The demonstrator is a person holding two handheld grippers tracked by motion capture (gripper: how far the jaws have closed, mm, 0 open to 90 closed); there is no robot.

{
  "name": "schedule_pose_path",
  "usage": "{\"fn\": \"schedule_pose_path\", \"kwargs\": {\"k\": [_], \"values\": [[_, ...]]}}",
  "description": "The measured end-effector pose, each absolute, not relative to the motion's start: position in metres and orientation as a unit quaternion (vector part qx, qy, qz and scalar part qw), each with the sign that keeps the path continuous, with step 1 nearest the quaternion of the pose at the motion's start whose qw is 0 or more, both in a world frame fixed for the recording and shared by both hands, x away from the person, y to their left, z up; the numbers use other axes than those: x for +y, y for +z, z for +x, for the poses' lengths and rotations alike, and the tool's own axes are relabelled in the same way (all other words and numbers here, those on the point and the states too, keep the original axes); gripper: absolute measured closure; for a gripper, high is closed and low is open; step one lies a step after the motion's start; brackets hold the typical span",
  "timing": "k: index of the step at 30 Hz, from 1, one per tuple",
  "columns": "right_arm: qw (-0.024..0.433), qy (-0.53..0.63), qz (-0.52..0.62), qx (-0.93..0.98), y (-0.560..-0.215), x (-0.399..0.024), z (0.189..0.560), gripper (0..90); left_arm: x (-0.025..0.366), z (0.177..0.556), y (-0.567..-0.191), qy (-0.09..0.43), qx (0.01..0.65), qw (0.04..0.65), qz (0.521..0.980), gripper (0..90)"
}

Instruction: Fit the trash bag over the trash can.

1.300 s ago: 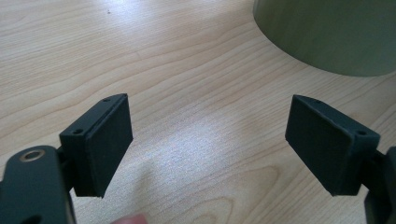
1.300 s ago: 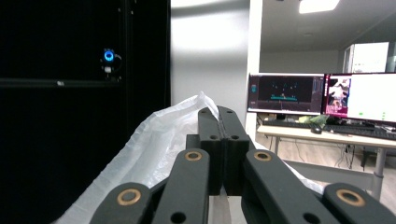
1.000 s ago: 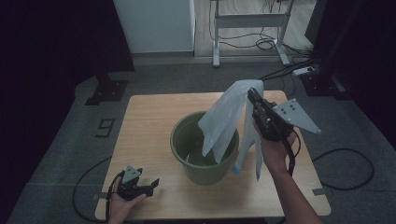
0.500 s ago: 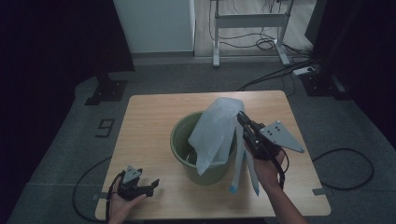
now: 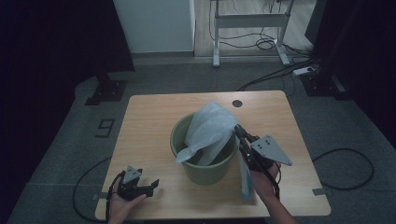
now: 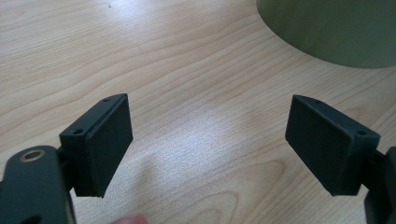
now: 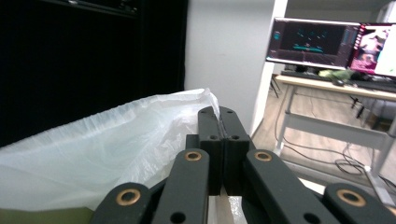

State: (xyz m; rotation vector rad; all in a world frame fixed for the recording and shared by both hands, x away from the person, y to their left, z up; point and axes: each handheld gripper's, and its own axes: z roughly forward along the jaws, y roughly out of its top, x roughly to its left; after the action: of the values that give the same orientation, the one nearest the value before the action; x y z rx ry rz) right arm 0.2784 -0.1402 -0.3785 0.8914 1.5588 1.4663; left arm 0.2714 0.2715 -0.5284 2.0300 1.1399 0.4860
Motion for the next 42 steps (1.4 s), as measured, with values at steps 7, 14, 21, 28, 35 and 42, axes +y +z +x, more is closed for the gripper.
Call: {"fn": "schedule_pose_path", "kwargs": {"k": [7,14,21,28,35,42], "values": [[0.396,0.58,0.372,0.607,-0.389,-0.154,0.278,88.4,0.27,0.272,-0.529,0.189,0.445,0.371,0.793,14.9],[0.374,0.599,0.344,0.619,-0.394,-0.139,0.27,88.4,0.269,0.272,-0.529,0.189,0.442,0.369,0.795,14.9],[0.363,0.606,0.329,0.627,-0.399,-0.123,0.265,88.3,0.271,0.272,-0.529,0.19,0.443,0.371,0.794,14.9],[0.379,0.603,0.331,0.619,-0.398,-0.13,0.263,88.2,0.271,0.271,-0.528,0.19,0.443,0.372,0.793,14.9],[0.391,0.608,0.345,0.598,-0.389,-0.146,0.267,87.9,0.27,0.271,-0.528,0.189,0.443,0.372,0.793,14.9],[0.386,0.607,0.336,0.608,-0.391,-0.14,0.266,87.8,0.27,0.271,-0.528,0.189,0.443,0.372,0.793,14.9]]}}
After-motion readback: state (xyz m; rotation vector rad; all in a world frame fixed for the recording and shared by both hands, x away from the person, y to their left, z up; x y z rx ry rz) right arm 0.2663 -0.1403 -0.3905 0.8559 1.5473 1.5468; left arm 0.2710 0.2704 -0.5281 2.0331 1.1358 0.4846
